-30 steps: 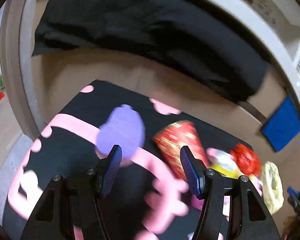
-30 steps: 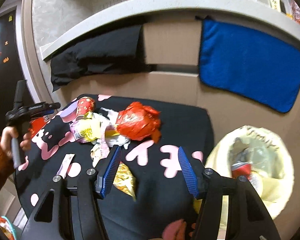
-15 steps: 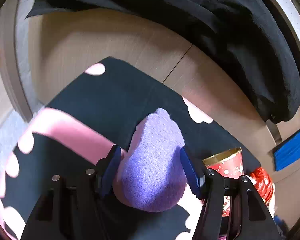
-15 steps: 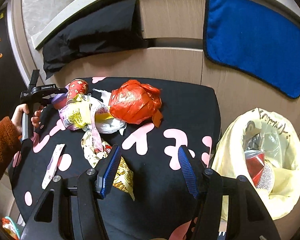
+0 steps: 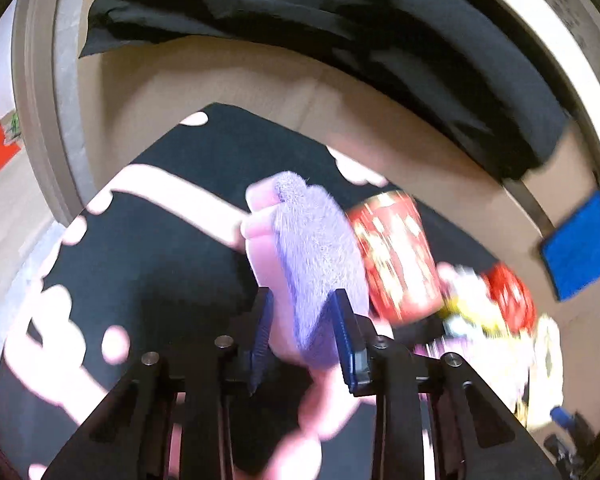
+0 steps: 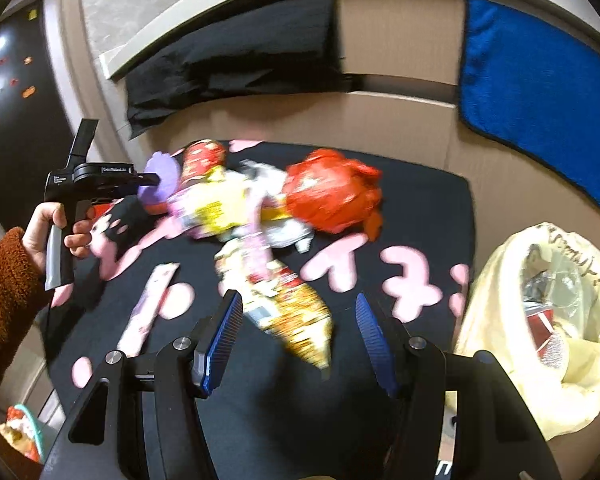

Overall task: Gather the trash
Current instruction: 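Grasp the purple sponge with the left tool while the right tool reaches a pink wrapper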

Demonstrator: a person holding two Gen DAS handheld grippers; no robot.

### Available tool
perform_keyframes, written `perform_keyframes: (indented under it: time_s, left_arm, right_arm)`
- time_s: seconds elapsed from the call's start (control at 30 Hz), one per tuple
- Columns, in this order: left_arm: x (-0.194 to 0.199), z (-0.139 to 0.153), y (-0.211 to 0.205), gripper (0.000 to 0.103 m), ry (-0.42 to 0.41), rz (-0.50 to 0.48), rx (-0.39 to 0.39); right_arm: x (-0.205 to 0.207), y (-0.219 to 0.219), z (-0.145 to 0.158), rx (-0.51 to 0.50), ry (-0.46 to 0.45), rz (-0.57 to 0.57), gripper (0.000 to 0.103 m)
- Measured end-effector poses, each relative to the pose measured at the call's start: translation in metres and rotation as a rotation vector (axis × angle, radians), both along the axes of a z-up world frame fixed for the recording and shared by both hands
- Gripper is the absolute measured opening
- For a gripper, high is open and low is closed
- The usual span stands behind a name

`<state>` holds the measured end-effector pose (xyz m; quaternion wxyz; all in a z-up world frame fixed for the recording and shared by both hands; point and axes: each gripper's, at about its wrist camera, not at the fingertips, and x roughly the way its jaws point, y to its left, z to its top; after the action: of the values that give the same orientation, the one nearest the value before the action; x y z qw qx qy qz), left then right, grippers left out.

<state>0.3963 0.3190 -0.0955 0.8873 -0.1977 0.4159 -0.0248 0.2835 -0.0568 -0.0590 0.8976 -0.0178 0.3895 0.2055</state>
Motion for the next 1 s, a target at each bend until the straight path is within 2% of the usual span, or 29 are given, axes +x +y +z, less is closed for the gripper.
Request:
perform_keyframes:
  time_s: [0.1, 0.2, 0.23, 0.43, 0.6, 0.7, 0.8, 0.83, 0.87, 0.93, 1.0]
  left_arm:
    - [-0.031, 0.003, -0.007, 0.023, -0.006, -0.032, 0.05]
    - [-0.065, 0.0, -0.01, 0.018, 0.004, -0.057, 0.012]
    - [-0.074, 0.0, -0.01, 0.013, 0.006, -0.059, 0.005]
    - [-0.131, 0.007, -0.014, 0.012, -0.035, -0.083, -0.007]
    - [-0.162, 0.01, -0.018, 0.012, -0.036, -0.145, -0.024]
    - [-0.176, 0.01, -0.018, 0.014, -0.025, -0.168, -0.041]
    - [-0.189, 0.009, -0.019, 0.022, -0.028, -0.187, -0.046]
    - [-0.192, 0.008, -0.019, 0.03, -0.031, -0.184, -0.034]
    - [-0.193, 0.007, -0.02, 0.036, -0.036, -0.178, -0.025]
    - [-0.191, 0.003, -0.02, 0.038, -0.043, -0.163, -0.024]
    - [-0.183, -0.002, -0.021, 0.04, -0.041, -0.152, -0.057]
  right_arm:
    - [-0.01, 0.018, -0.005, 0.004, 0.018, 0.053, 0.056]
    - [-0.014, 0.042, -0.01, 0.033, 0.055, 0.114, 0.056]
    - [-0.014, 0.051, -0.013, 0.038, 0.072, 0.137, 0.056]
    - [-0.018, 0.107, -0.038, 0.023, 0.144, 0.235, 0.056]
    - [-0.006, 0.144, -0.051, 0.009, 0.166, 0.256, 0.056]
    - [0.003, 0.163, -0.057, -0.055, 0.155, 0.247, 0.055]
    - [0.006, 0.171, -0.062, -0.101, 0.144, 0.255, 0.037]
    - [0.006, 0.17, -0.061, -0.114, 0.142, 0.256, 0.02]
    - [0.006, 0.167, -0.062, -0.115, 0.155, 0.251, 0.016]
    - [0.007, 0.154, -0.061, -0.09, 0.175, 0.239, 0.013]
    - [0.005, 0.134, -0.061, -0.091, 0.177, 0.213, 0.012]
